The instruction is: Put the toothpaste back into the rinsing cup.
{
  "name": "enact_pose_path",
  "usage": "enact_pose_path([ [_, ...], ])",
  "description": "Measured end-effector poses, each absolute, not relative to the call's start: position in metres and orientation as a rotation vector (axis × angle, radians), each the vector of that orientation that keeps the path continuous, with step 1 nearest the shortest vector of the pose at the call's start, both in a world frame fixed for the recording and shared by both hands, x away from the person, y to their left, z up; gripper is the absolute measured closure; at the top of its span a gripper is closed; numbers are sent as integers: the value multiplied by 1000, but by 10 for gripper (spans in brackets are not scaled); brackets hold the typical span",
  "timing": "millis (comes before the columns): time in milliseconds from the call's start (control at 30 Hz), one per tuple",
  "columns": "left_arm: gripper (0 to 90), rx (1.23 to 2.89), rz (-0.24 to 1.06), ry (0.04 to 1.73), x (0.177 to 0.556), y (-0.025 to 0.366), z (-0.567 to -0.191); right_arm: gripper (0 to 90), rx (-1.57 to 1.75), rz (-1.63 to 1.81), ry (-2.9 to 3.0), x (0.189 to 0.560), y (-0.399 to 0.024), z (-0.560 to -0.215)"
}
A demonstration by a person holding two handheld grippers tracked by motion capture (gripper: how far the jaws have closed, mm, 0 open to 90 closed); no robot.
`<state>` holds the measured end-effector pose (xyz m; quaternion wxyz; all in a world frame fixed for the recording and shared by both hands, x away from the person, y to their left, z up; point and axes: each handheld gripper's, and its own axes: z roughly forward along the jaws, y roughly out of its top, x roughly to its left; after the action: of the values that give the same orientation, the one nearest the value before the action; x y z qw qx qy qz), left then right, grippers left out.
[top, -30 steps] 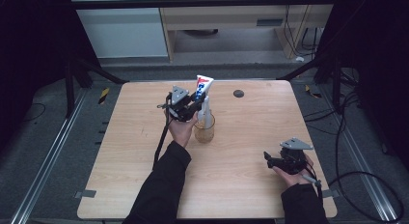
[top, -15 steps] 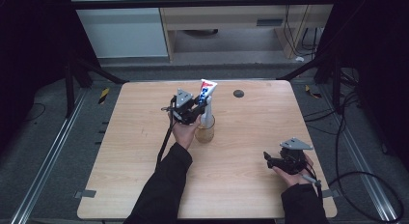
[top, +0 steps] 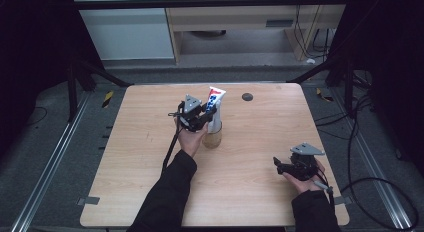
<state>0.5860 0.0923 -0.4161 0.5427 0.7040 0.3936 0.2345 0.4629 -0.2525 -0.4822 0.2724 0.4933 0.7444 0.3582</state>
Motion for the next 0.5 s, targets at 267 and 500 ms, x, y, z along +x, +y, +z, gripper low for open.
enact_pose_path([
  [267,655,1750,559,929,582,95,-419,194,1332,967,2006,463,-252,-483],
  [500,644,1806,581,918,571,98,-424,194,1330,959,2008,463,-251,-483],
])
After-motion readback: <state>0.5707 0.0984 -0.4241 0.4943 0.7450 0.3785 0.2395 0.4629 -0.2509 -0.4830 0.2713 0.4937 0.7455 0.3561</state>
